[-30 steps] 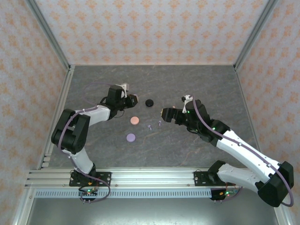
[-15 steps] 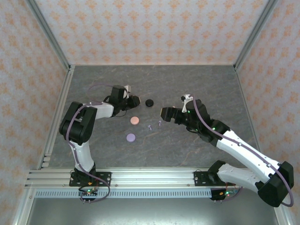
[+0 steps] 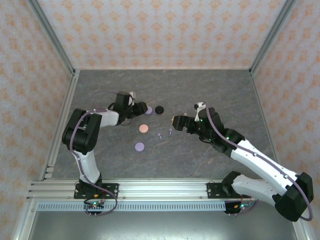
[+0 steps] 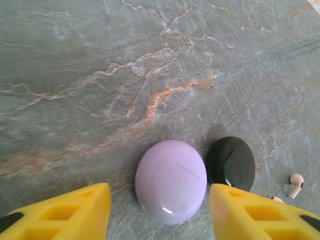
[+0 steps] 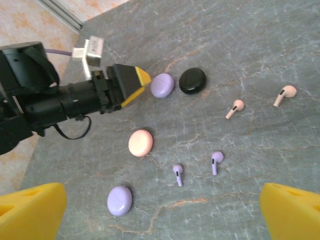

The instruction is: Insert wireless bluetooth earbuds into charging case

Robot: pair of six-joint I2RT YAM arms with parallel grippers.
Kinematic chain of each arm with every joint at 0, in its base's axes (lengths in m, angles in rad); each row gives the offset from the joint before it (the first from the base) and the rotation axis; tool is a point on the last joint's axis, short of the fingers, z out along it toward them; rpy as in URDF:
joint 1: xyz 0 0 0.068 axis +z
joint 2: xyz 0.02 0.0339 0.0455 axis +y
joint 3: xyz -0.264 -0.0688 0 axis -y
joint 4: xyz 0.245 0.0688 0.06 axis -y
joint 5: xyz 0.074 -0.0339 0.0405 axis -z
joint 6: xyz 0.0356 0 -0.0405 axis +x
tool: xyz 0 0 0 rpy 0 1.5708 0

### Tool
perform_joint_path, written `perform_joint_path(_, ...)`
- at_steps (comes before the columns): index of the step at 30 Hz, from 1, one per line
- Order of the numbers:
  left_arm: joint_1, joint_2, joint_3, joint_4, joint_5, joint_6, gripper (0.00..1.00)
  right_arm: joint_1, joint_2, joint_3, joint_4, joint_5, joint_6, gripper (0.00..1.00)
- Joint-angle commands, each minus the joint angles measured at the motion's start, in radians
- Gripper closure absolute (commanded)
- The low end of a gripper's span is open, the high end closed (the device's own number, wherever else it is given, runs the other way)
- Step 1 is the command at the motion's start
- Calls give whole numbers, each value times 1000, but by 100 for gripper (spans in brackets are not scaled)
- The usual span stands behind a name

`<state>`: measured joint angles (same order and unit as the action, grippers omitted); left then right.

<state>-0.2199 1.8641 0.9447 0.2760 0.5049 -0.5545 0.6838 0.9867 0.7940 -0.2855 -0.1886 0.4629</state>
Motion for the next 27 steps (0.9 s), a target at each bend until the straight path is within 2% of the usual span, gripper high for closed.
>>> perform_joint_path(1, 10, -112, -32, -16, -60, 36, 44, -4, 24, 68, -84, 26, -56, 0)
perform_joint_path(4, 10, -223, -75, -42, -99, 60, 41, -2, 75, 112, -132, -4, -95, 0)
perform_joint_path(7, 11, -346, -117, -88, -146, 68, 38, 13, 141, 149, -155, -16, -123, 4)
perform_joint_path(11, 12, -484, -172, -155, -214, 25, 32, 68, 259, 217, -161, 14, -150, 8)
perform_joint_path(15, 35, -585, -220, -200, -248, -69, 27, 142, 441, 360, -250, 90, -176, 11)
perform_joint_path(20, 101, -679, -286, -198, -243, -159, 23, 211, 685, 568, -353, 127, -188, 13)
perform_joint_path(27, 227, -751, -334, -239, -187, -197, 20, 235, 966, 818, -431, 120, -239, 14)
